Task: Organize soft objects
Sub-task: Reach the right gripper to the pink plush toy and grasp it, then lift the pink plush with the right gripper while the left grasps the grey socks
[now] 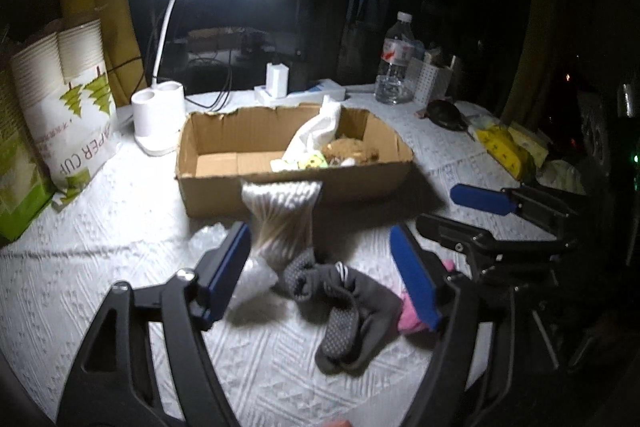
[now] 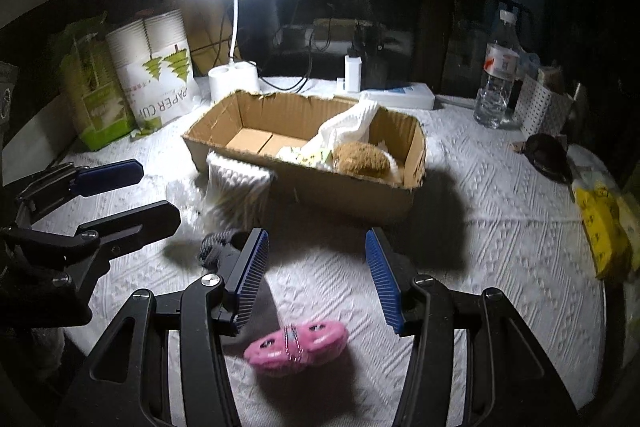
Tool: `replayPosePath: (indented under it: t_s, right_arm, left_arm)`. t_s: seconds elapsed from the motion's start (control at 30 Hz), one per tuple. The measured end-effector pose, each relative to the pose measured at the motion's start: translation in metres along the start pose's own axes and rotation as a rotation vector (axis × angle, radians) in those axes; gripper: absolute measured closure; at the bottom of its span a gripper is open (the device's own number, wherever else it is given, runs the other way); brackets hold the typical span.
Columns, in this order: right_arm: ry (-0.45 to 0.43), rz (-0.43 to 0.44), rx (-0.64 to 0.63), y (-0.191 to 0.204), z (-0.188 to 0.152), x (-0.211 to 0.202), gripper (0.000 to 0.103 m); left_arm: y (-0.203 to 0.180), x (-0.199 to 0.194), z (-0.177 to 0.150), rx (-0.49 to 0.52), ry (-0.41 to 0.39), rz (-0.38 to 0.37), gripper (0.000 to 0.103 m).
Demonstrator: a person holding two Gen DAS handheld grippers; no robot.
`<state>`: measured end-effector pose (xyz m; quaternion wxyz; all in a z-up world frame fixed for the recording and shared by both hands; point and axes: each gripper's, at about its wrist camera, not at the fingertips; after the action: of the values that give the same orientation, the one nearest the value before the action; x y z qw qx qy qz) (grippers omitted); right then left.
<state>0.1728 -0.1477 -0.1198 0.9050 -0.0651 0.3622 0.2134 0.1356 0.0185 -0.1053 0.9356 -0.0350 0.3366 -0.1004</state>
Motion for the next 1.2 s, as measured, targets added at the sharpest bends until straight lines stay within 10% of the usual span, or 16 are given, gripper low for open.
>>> replayPosePath:
  t_s: [1.2]
  right_arm:
    - [0.143,0.123,0.098,-0.019,-0.069,0.029,0.055]
  left_arm:
    - [-0.024,0.062,-0.057,0.030,0.211,0.016,0.029]
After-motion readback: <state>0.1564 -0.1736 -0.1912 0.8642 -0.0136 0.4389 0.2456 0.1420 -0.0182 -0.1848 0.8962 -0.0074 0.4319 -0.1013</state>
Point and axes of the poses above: each gripper's, at about its wrist camera, not at the fingertips, and x roughly the way its jaws point, y to its left, z to its top, and after that the axes turned 3 degrees about x, right-handed
